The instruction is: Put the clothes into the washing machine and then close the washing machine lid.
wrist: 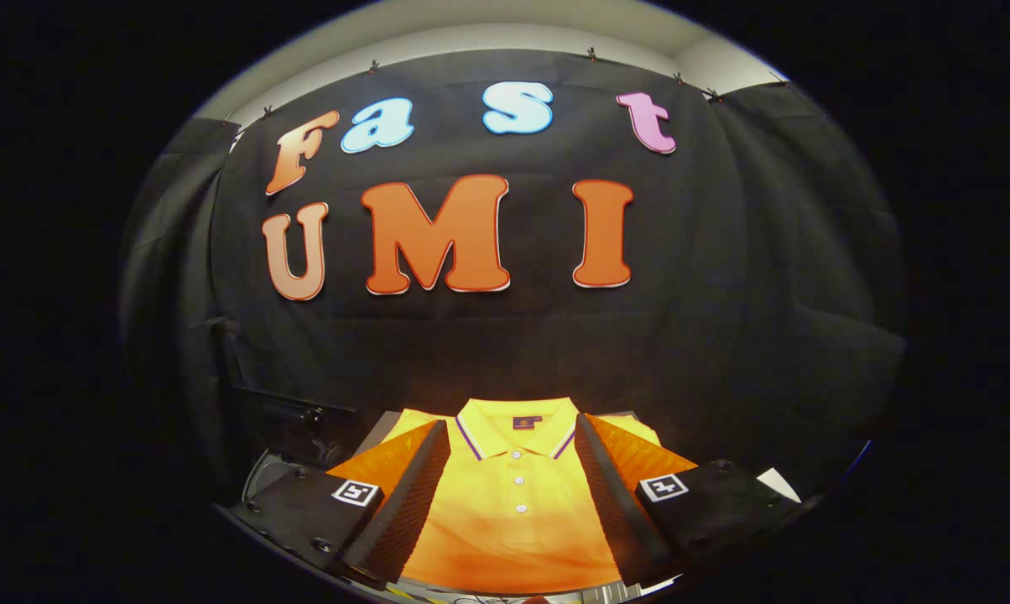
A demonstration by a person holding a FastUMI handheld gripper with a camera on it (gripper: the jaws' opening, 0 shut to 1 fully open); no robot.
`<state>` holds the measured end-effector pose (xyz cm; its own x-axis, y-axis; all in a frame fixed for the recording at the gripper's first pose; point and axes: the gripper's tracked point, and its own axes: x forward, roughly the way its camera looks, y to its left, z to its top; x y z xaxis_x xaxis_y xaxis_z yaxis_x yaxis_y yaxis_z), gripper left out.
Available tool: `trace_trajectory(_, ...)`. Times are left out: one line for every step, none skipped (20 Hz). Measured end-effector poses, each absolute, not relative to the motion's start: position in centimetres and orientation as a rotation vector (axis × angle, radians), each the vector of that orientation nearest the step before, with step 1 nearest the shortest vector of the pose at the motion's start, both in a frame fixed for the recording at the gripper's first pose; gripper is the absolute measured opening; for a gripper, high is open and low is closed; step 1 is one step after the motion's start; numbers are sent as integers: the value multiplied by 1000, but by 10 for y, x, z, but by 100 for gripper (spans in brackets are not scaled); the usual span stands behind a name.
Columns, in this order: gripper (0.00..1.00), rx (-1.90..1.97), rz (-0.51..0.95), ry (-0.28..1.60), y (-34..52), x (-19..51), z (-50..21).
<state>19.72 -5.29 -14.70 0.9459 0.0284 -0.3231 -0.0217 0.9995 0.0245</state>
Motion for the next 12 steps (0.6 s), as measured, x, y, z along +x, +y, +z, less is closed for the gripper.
trace_trajectory(97, 28, 19, 363, -56, 207, -160)
trace_trajectory(97, 38, 15, 392, -58, 216, -174)
trace_trajectory(97, 48, 13, 417, -59, 221, -185)
trace_trajectory(97, 57, 13, 445, -59, 228, -196)
trace_trajectory(97, 62, 7, 470, -59, 232, -205)
trace_trajectory(97, 63, 5, 494, -61, 237, -214)
trace_trajectory(97, 62, 8, 519, -61, 239, -222)
trace_trajectory(98, 56, 8, 548, -61, 239, -230)
trace_trajectory(98, 50, 8, 574, -61, 240, -239)
trace_trajectory(98, 47, 8, 601, -61, 241, -247)
trace_trajectory(98, 45, 7, 626, -62, 241, -254)
trace_trajectory(98, 45, 4, 650, -62, 241, -260)
